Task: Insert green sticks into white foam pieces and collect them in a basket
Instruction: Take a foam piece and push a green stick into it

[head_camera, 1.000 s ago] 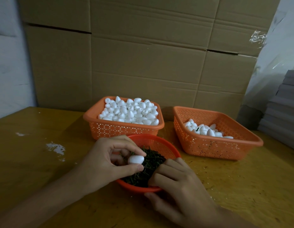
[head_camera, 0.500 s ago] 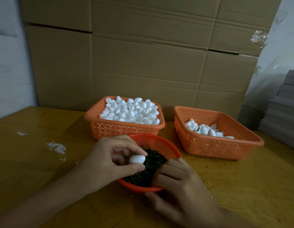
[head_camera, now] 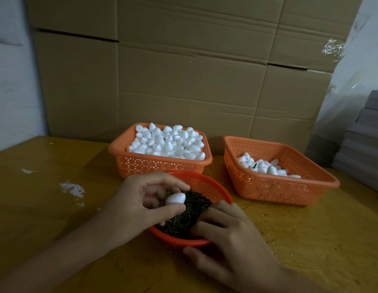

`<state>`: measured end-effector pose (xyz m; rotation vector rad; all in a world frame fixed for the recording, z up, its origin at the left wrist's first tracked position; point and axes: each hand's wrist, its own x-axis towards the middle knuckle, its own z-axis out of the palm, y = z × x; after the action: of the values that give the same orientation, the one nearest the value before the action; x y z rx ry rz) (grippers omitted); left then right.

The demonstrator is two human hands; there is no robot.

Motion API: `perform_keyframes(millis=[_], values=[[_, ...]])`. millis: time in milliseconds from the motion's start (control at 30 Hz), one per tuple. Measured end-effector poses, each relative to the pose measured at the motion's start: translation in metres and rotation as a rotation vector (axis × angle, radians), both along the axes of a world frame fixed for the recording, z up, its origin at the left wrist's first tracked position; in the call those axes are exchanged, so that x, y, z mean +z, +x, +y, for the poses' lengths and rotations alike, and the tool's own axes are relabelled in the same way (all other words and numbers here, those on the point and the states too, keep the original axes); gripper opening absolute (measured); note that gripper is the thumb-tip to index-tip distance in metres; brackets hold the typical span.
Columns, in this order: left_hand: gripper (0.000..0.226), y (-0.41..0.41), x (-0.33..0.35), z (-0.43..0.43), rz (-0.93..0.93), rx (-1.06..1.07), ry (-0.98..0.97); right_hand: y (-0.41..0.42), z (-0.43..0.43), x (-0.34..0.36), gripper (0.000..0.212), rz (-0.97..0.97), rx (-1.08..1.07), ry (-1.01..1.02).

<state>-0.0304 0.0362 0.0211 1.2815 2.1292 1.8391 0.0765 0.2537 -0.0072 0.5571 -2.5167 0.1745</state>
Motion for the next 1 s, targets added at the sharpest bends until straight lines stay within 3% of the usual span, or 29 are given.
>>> perform_keyframes(millis=[733,1000], values=[[0.022,0.002,0.002,-0.002,-0.021,-0.018,0.022,0.006,-0.009,0.003,0.031,-0.073,-0.072,-0.008],[0.024,0.000,0.001,-0.003,-0.011,-0.025,0.009,0.004,-0.007,0.017,0.033,-0.221,-0.067,0.023]])
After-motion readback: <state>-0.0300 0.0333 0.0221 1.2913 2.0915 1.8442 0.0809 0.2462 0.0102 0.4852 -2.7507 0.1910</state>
